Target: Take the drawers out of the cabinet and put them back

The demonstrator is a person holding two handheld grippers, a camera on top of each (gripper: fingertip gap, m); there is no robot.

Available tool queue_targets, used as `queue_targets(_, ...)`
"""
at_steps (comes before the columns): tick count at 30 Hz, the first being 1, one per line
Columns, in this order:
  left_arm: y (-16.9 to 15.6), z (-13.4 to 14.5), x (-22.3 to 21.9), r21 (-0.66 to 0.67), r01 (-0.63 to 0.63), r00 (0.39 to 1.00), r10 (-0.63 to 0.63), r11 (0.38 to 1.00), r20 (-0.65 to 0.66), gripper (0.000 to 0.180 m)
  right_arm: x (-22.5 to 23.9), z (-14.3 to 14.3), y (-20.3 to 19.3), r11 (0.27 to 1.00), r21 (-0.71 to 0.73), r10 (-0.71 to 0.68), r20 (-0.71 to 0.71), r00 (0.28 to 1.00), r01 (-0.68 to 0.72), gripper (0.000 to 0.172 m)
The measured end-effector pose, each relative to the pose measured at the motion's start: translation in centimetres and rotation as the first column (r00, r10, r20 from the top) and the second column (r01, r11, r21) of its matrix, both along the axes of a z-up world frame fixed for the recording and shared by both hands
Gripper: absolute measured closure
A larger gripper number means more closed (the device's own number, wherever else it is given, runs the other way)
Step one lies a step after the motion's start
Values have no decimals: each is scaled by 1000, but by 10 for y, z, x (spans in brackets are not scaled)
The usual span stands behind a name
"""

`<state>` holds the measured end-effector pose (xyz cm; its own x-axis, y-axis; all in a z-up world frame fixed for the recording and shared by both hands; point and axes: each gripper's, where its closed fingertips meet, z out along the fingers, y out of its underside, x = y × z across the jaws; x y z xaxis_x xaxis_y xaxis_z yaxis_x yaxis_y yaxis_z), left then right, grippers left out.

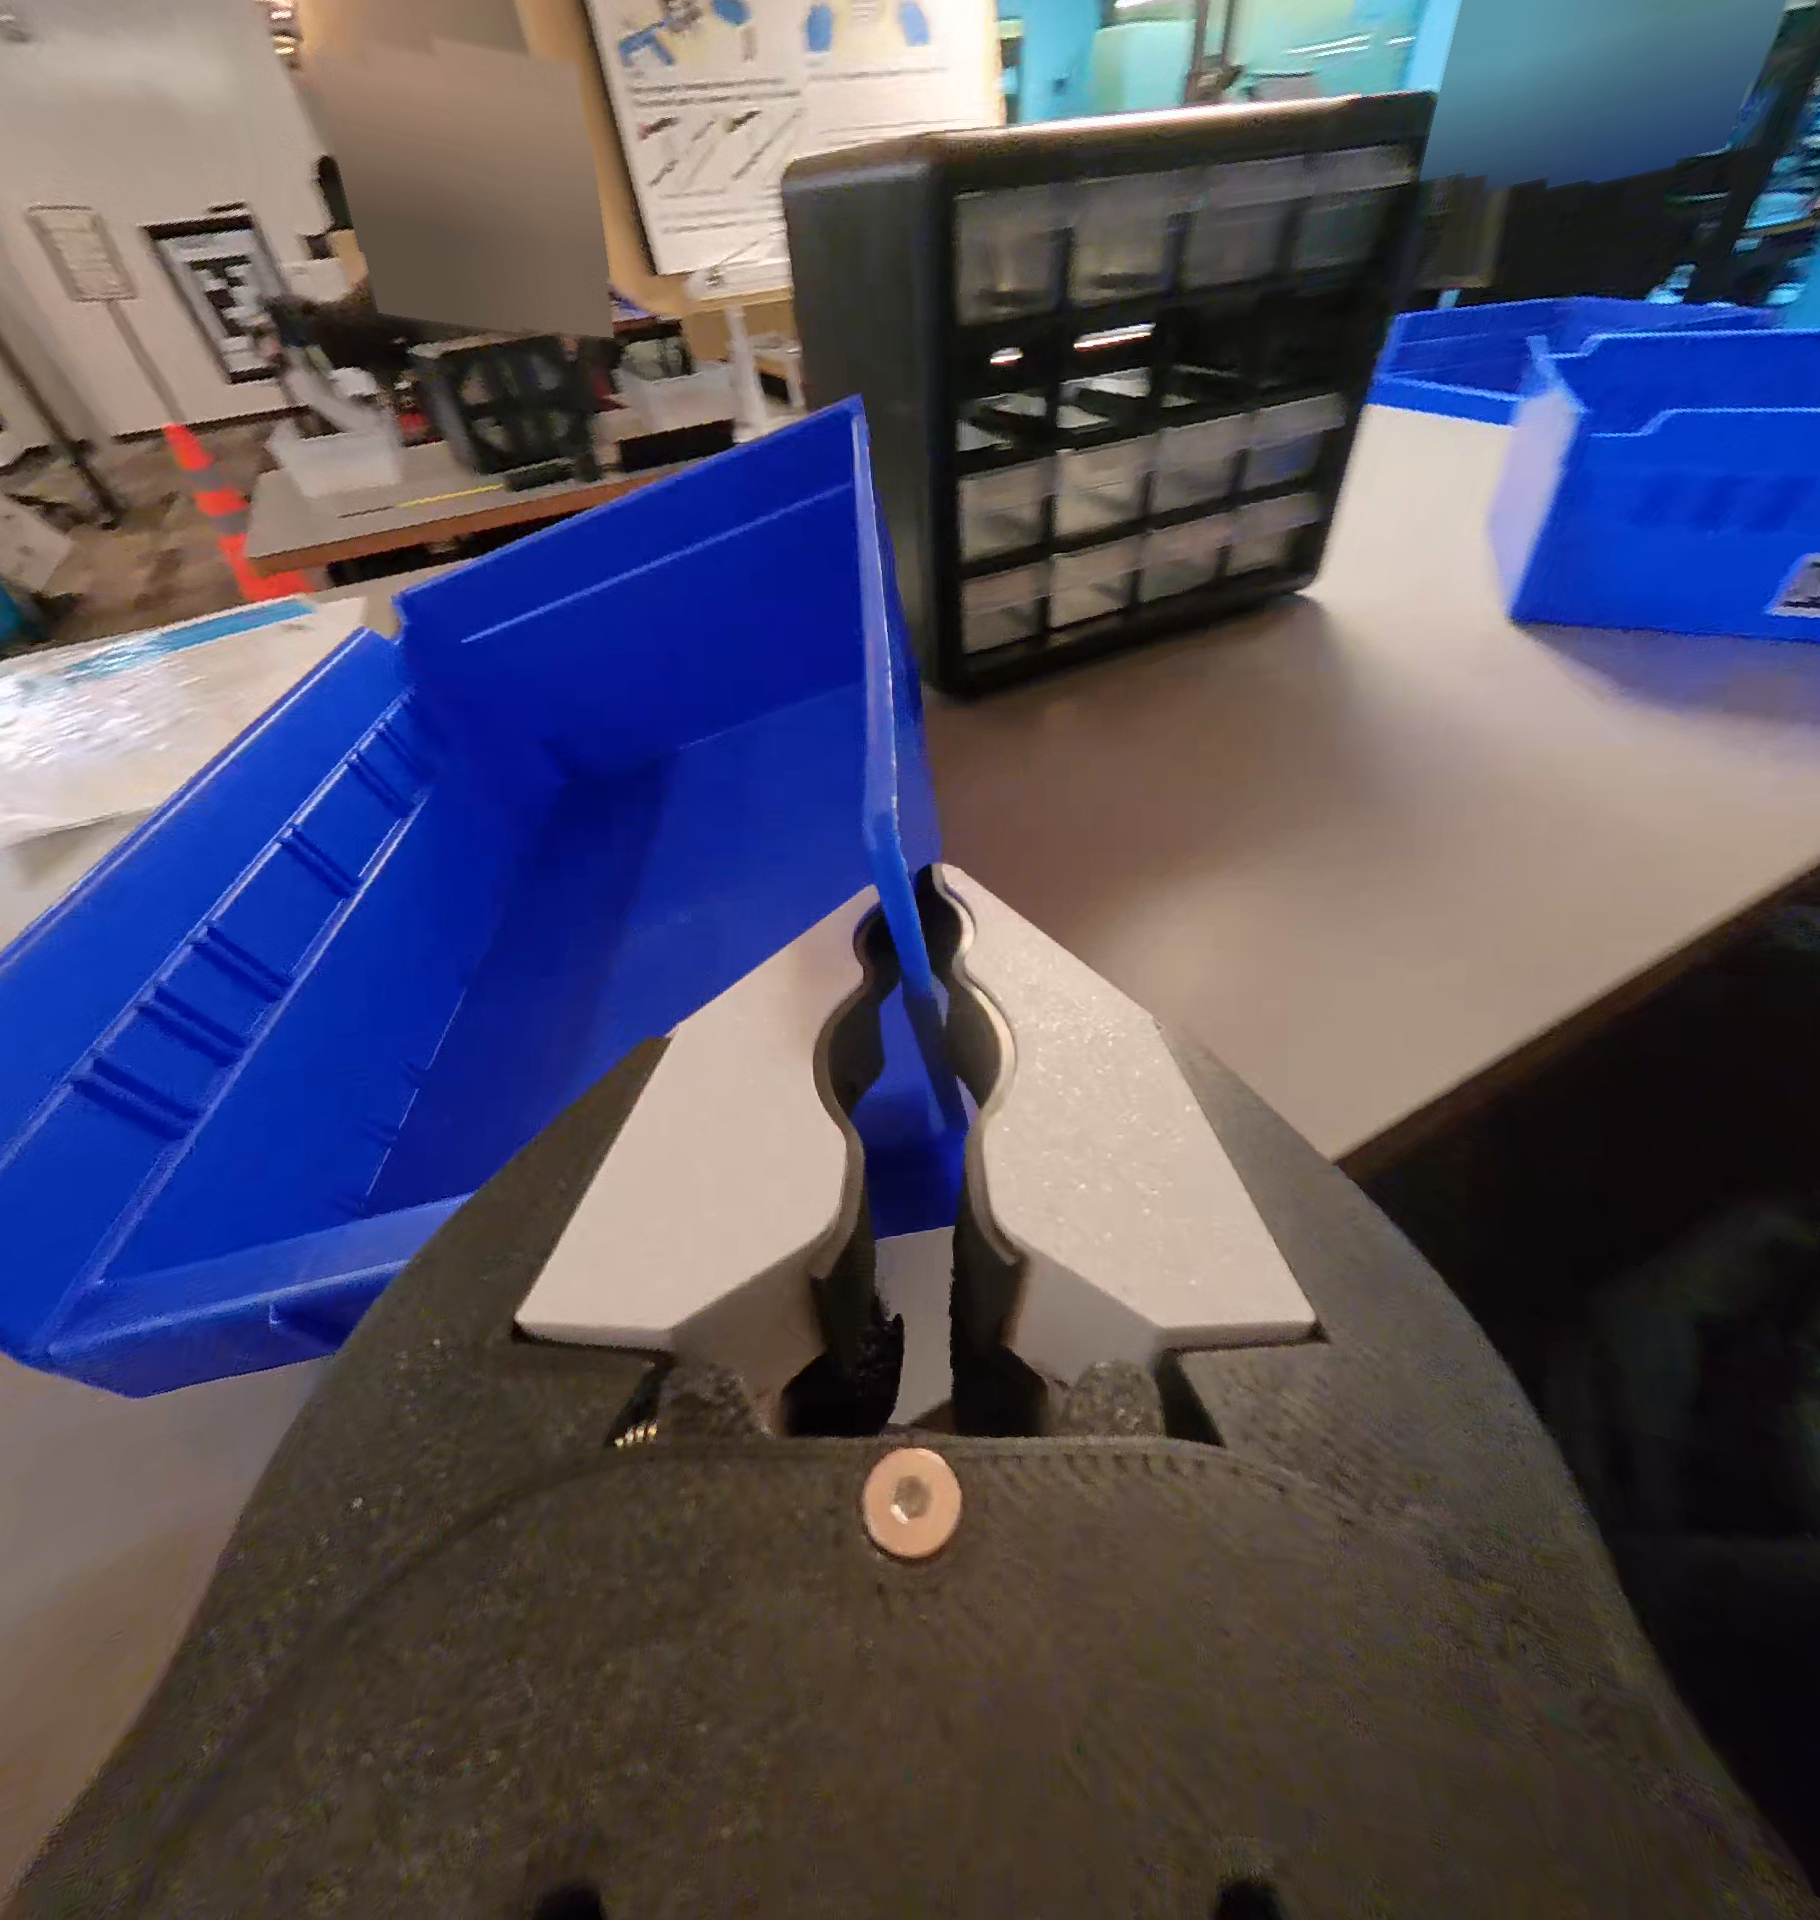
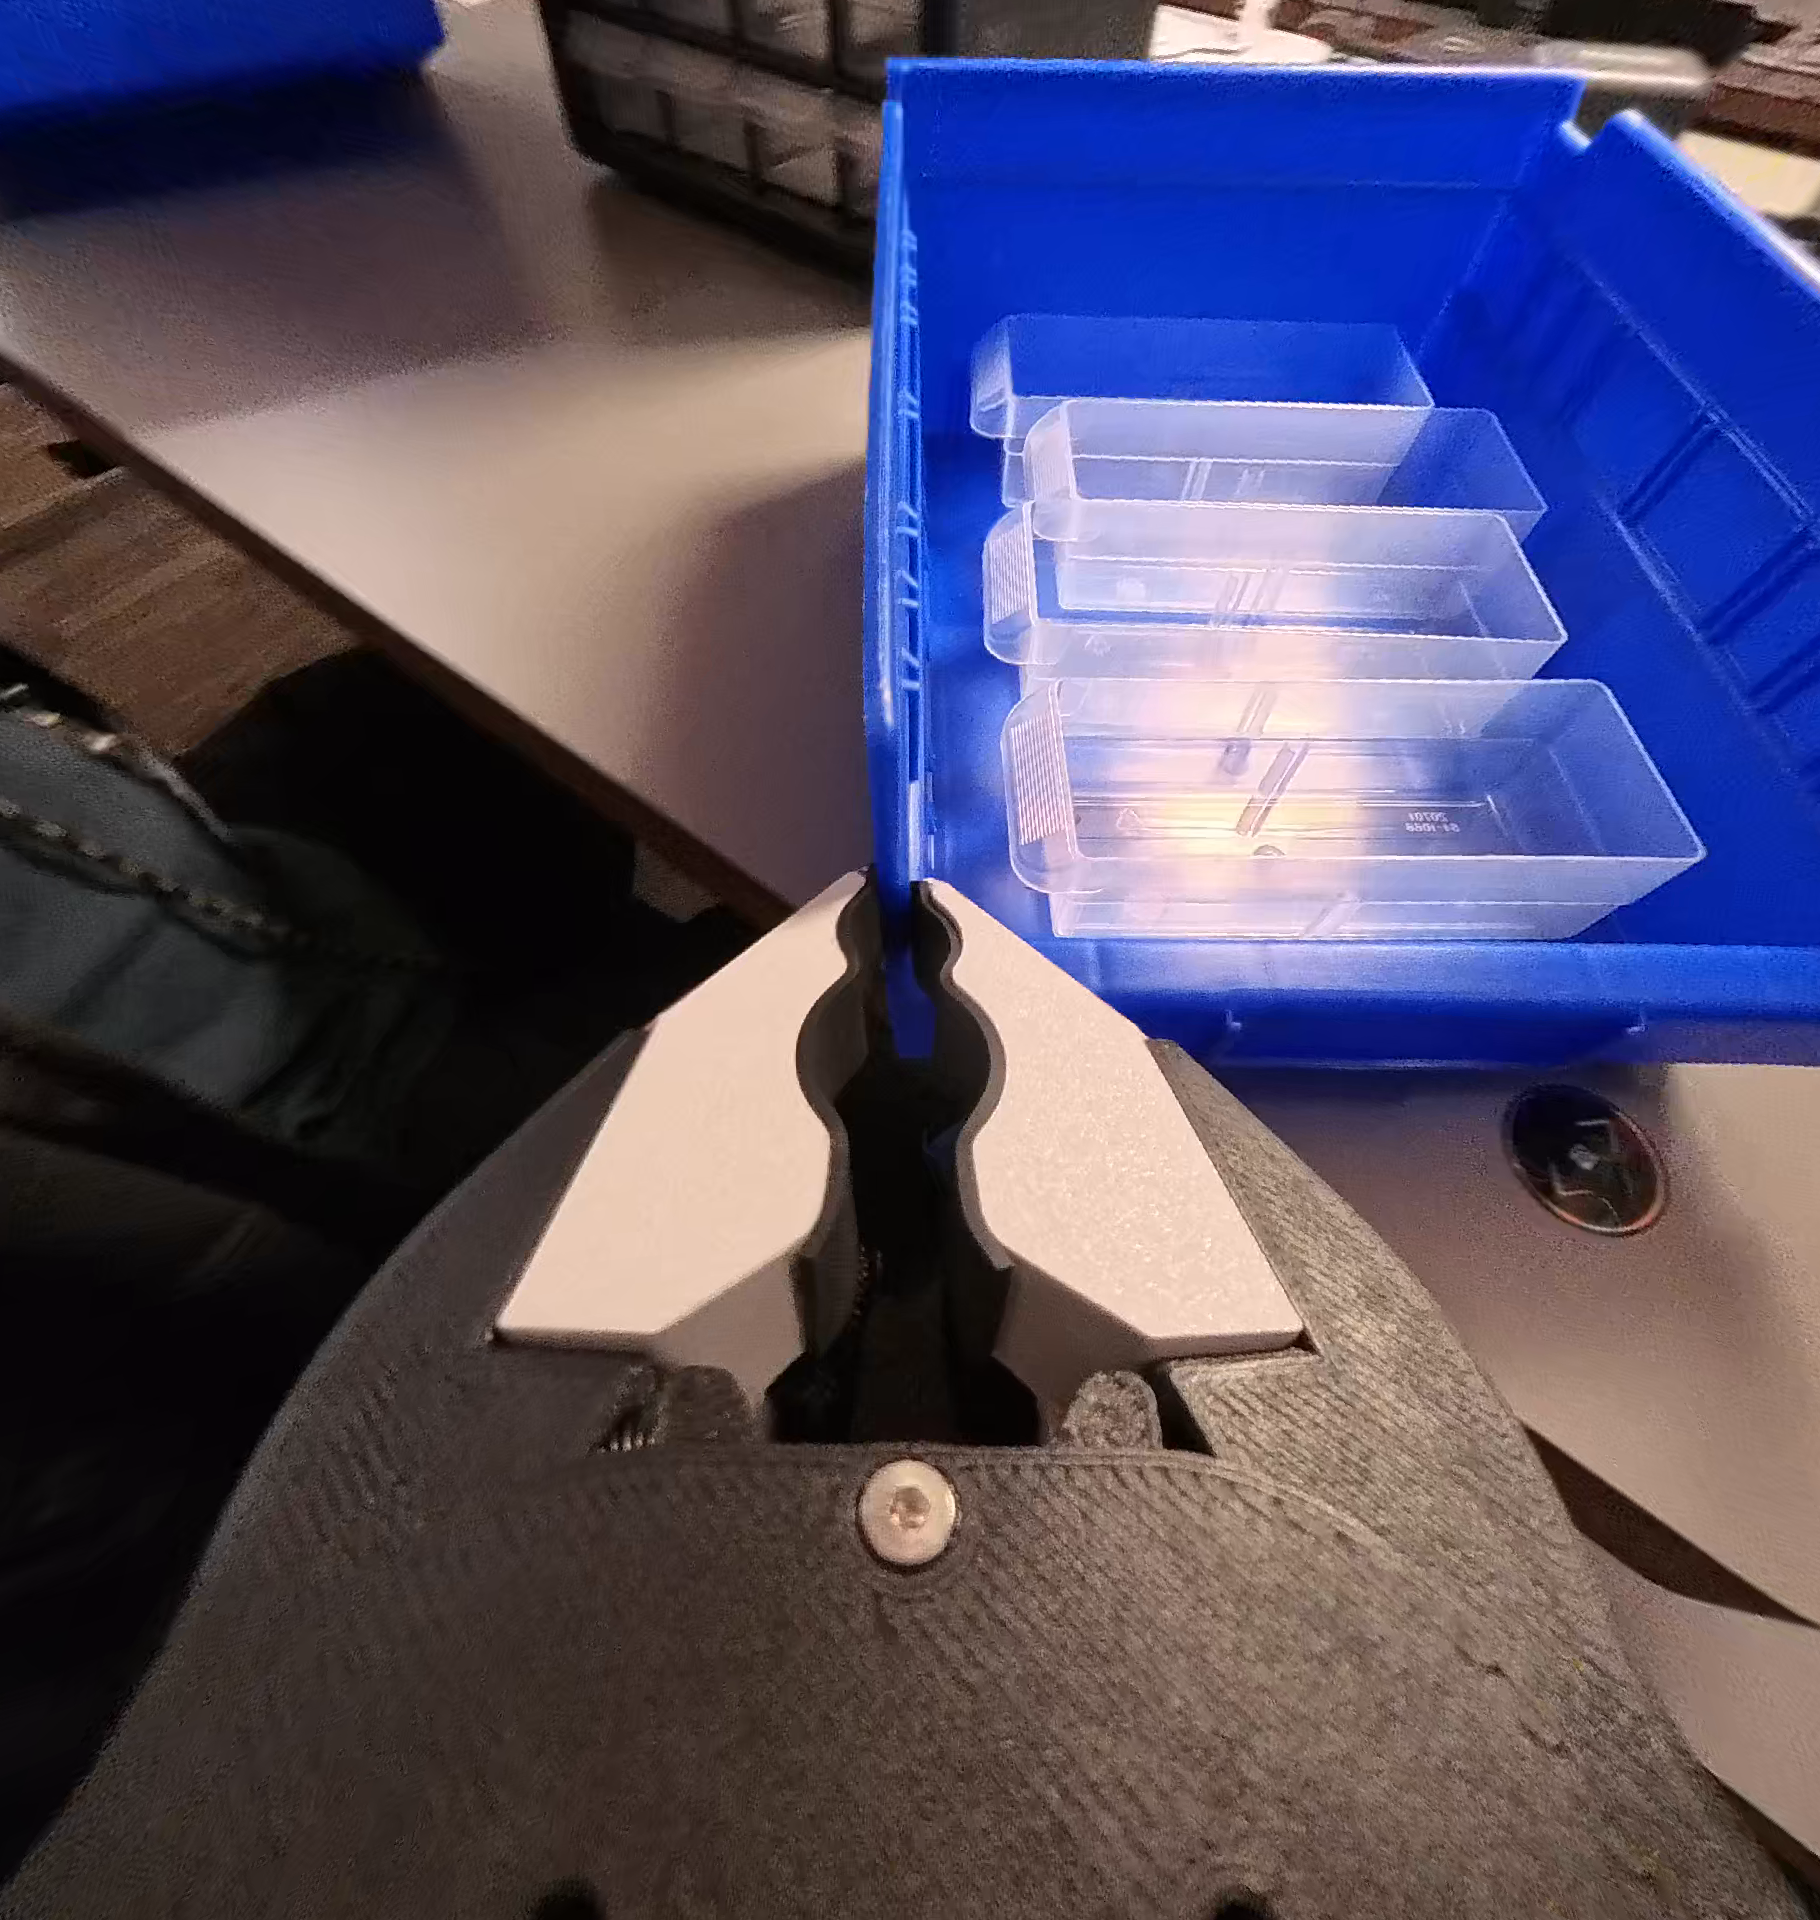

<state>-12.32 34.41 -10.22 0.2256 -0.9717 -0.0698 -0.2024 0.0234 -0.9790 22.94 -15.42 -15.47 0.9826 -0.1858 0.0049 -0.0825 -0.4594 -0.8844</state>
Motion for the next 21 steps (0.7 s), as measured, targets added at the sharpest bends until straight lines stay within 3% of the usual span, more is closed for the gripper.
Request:
queue_targets(6, -49, 9, -18, 5, 234, 971, -234, 972, 49, 179, -38, 0, -3, 983, -19, 181, -25, 983, -182, 164)
queue_targets(13, -92, 24, -43, 2, 453, 881, -448, 892, 154, 179, -72, 1, 12, 932, 30, 362, -66, 930, -361, 161)
queue_targets(21, -122, 59, -60, 113, 566, 769, -572, 817, 286, 180, -104, 1, 42, 839, 52, 544, -92, 834, -542, 161)
